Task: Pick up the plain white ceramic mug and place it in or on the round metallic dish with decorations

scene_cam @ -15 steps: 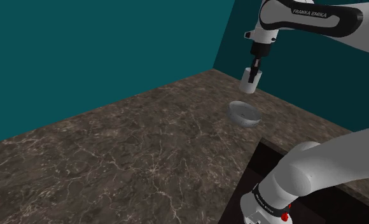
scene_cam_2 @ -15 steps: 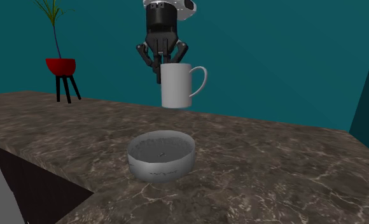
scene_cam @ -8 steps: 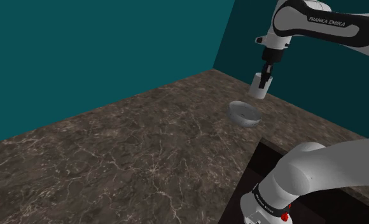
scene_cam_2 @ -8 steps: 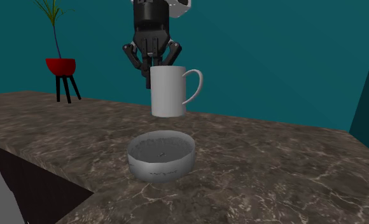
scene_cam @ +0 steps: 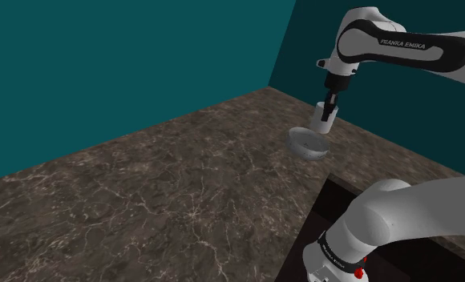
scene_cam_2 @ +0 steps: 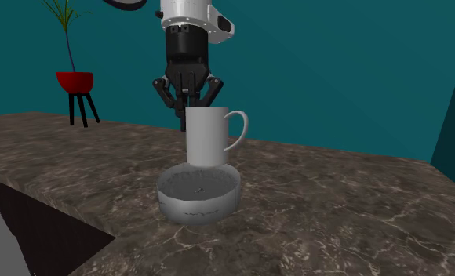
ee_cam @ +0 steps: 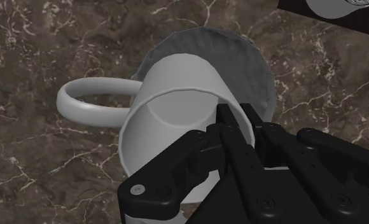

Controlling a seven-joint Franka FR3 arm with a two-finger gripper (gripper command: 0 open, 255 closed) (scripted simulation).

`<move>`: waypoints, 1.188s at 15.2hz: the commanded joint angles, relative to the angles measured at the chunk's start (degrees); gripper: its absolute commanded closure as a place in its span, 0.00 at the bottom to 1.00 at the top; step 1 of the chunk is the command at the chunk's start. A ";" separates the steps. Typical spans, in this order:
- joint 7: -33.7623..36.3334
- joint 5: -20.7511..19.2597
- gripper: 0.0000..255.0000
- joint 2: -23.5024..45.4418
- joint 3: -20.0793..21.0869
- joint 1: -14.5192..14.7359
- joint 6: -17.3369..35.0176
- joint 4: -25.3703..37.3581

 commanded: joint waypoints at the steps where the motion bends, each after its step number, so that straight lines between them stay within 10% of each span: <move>1: 0.21 -0.14 1.00 0.12 -0.23 -0.03 1.55 -1.41; 14: 0.86 -0.68 1.00 0.01 -0.86 -0.21 5.94 -5.94; 15: 0.86 -0.68 0.00 0.01 -0.86 -0.21 5.94 -5.94; 18: 0.86 -0.68 0.00 0.01 -0.86 -0.21 5.94 -5.94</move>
